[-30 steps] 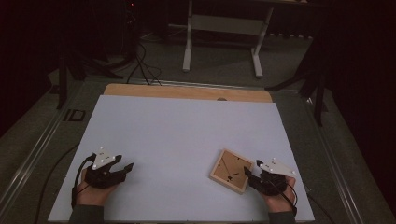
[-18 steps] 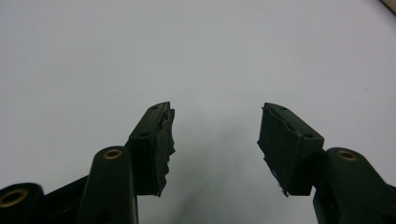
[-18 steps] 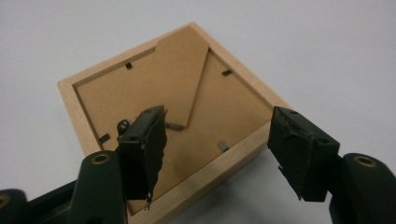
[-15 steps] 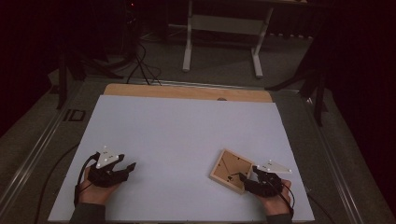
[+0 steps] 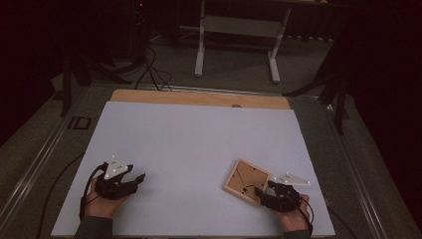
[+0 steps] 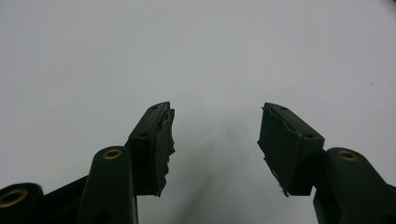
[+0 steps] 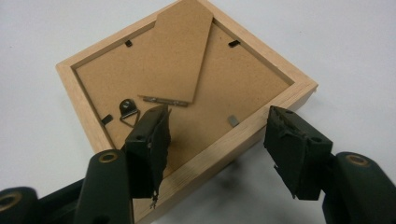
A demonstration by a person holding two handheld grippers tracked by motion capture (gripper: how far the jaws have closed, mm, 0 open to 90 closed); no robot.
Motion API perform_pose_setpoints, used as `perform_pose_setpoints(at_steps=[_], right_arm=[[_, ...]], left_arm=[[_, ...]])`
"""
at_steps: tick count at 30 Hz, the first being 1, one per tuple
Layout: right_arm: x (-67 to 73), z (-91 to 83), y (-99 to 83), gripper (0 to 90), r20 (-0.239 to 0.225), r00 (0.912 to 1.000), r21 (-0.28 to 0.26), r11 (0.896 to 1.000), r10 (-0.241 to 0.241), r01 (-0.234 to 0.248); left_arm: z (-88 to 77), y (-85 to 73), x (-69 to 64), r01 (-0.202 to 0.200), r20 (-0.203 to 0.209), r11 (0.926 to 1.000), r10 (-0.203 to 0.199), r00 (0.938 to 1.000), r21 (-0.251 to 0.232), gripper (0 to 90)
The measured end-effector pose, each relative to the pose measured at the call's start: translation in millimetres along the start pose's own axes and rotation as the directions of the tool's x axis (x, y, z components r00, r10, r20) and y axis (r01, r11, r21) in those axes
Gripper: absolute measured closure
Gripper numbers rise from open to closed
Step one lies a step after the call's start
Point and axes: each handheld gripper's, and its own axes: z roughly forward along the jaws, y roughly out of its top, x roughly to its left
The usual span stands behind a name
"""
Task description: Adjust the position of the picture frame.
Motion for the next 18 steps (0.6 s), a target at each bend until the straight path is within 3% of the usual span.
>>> perform_pose_setpoints(at_steps=[18], right_arm=[[-3.0, -6.9, -9.0, 46.6, -0.076, 0.9944, 0.014, 0.997, 0.074, -0.073]], left_arm=[[-0.6, 0.2, 0.0, 0.000, 0.006, 1.0000, 0.000, 1.0000, -0.010, 43.9]])
